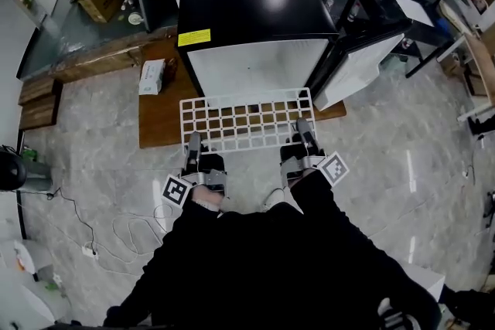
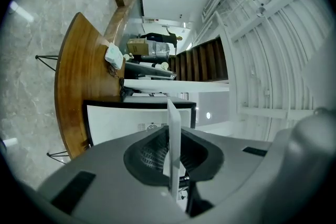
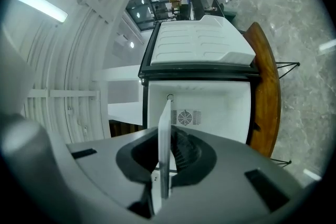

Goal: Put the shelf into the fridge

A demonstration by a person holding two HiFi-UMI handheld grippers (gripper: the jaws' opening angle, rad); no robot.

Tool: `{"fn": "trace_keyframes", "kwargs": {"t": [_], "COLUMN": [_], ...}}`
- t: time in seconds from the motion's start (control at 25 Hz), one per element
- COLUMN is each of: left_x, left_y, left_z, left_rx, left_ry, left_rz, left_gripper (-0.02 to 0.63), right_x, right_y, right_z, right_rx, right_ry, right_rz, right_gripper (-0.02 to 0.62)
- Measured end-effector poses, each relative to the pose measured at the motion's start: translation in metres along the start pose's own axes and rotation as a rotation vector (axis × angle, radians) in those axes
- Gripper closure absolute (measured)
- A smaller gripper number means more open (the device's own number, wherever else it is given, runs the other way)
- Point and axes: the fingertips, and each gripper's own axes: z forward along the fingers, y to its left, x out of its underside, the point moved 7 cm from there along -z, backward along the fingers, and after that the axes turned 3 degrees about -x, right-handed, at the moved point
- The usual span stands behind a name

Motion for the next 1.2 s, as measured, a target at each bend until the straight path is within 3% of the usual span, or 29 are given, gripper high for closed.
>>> {"fn": "trace_keyframes", "kwargs": {"t": [0.2, 0.44, 1.2], "left_x": [0.023, 0.024, 0.023], "left_y": [0.005, 0.008, 0.055], "left_z": [0.022, 0.022, 0.086], "left_rx": [-0.004, -0.019, -0.088], "left_ry": [-0.02, -0.048, 0.008], "left_rz": [-0.011, 0.001, -0.029], "left_gripper": [0.575, 0.575, 0.575], "right_x": [-0.031, -0.033, -0.052], "right_y": [-0.011, -0.012, -0.053], "right_z": [0.018, 0.024, 0.069], "right_rx": [-0.011, -0.015, 0.046], "right_ry": [0.04, 0.072, 0.068], "right_rz": [0.014, 0.026, 0.009], "right_gripper": [0.566, 0.566, 0.566]}}
